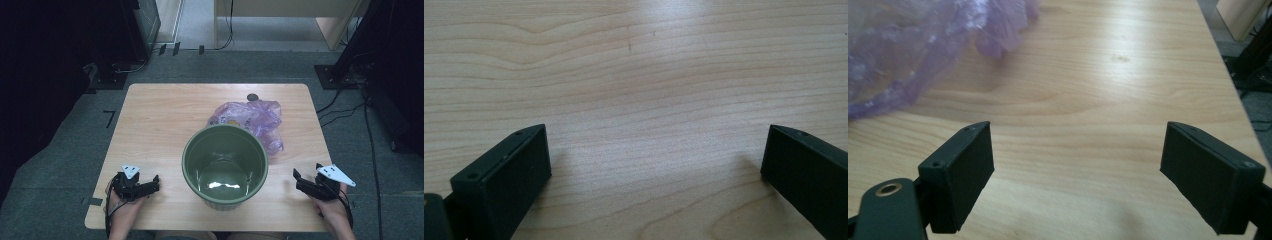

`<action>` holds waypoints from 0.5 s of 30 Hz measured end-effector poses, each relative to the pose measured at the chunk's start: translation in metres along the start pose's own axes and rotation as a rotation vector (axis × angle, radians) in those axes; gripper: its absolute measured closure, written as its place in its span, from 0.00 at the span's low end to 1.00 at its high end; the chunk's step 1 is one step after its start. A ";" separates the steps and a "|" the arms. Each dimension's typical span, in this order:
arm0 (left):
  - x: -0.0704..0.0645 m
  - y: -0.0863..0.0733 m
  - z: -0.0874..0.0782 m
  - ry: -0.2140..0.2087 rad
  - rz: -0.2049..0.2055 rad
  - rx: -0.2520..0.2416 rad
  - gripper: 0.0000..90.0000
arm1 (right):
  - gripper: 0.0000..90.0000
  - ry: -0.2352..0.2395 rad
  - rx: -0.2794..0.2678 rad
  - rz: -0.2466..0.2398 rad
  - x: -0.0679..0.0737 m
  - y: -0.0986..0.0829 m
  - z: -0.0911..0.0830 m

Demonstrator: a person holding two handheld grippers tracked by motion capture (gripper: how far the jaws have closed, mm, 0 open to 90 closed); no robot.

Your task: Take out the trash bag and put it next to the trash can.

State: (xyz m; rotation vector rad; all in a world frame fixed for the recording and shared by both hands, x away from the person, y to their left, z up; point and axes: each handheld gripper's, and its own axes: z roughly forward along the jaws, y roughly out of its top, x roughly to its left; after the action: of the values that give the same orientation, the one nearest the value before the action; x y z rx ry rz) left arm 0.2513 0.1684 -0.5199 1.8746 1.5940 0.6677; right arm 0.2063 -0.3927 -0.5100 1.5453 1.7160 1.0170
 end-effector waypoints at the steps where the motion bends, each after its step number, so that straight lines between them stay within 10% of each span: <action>1: 0.000 0.000 0.000 0.000 0.000 0.000 0.00 | 0.15 -0.008 0.007 0.001 -0.001 -0.001 -0.002; 15: 0.000 0.000 0.000 0.000 0.000 0.000 0.00 | 0.15 -0.074 0.071 -0.027 -0.018 -0.022 -0.021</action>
State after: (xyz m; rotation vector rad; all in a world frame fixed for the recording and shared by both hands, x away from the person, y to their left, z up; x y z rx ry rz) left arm 0.2513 0.1684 -0.5199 1.8747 1.5940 0.6678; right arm 0.1796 -0.4141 -0.5188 1.5796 1.7334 0.8833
